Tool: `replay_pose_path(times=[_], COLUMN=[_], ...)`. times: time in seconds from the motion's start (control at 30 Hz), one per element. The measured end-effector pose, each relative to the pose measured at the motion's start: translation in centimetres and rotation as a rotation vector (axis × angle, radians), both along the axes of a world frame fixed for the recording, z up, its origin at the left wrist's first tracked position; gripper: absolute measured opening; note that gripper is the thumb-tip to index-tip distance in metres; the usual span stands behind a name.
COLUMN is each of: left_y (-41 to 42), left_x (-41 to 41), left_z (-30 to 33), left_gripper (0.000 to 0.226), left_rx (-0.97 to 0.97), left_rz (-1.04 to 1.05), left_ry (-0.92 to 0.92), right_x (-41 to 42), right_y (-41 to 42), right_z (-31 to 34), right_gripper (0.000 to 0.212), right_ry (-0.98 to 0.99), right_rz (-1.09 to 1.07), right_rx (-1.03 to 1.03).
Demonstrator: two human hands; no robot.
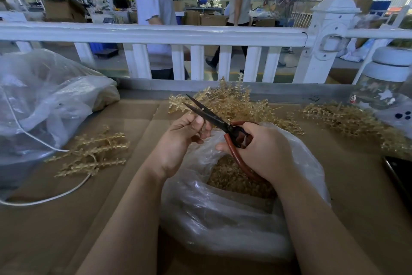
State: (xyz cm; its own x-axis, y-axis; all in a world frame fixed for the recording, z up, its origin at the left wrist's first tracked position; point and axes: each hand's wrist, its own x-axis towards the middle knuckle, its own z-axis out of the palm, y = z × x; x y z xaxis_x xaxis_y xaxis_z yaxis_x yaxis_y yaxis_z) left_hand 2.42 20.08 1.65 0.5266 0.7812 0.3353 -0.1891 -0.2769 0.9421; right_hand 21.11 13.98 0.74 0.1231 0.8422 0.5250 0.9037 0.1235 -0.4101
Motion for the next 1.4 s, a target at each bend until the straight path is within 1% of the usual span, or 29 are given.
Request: replay_pose_path(times=[0.07,0.2,0.27,0.33,0.47,0.67,0.87,0.9,0.97,1.0,1.1,1.2,1.27,1.33,1.4], left_y=[0.0,0.1,0.1,0.0,-0.1,-0.1,-0.1,-0.2,-0.3,-0.3,-0.5,-0.8,-1.1,-1.4,-1.6], left_x=[0.0,0.0,0.0,0.0,0.1,0.1,0.1,0.1,0.2,0.2,0.5,0.8,1.2,1.5,1.9], left_z=[0.0,0.0,0.0,0.1,0.2,0.1,0.0,0.1,0.1,0.1,0.2,0.2,0.2,0.4,0.4], left_gripper=[0.023,0.024,0.024,0.025,0.026,0.024,0.024,0.023,0.024,0.024,0.028,0.033,0.028,0.025,0.033], left_rx=[0.004,-0.001,-0.003,-0.005,-0.004,-0.018,-0.020,-0.023,-0.025,-0.023,0.003,0.018,0.042,0.080,0.120], left_rz=[-0.010,-0.021,-0.025,-0.031,-0.024,-0.012,0.012,0.021,0.048,0.063,0.104,0.136,0.139,0.125,0.096], left_ry=[0.002,-0.003,-0.007,-0.010,-0.011,-0.018,-0.017,-0.017,-0.003,0.013,0.074,0.105,0.115,0.120,0.164], right_x=[0.1,0.1,0.2,0.2,0.1,0.1,0.0,0.0,-0.1,-0.2,-0.4,-0.5,-0.5,-0.5,-0.5], right_y=[0.1,0.1,0.1,0.1,0.2,0.1,0.2,0.1,0.1,0.1,0.3,0.6,0.7,0.9,1.1], right_z=[-0.1,-0.2,-0.2,-0.1,-0.1,0.1,0.0,-0.1,-0.2,-0.3,-0.2,0.1,0.3,0.4,0.4], right_gripper=[0.051,0.067,0.063,0.065,0.054,0.070,0.076,0.074,0.059,0.052,0.049,0.028,0.018,0.013,0.014], right_ry=[0.005,0.088,0.105,0.115,0.132,0.117,0.095,0.099,0.151,0.205,0.383,0.549,0.629,0.696,0.745], right_rz=[0.014,0.062,0.065,0.064,0.079,0.083,0.078,0.080,0.091,0.106,0.141,0.187,0.191,0.187,0.174], right_rx=[-0.001,-0.040,-0.046,-0.063,-0.063,-0.009,-0.024,-0.030,-0.036,-0.039,-0.092,-0.102,-0.090,-0.083,-0.082])
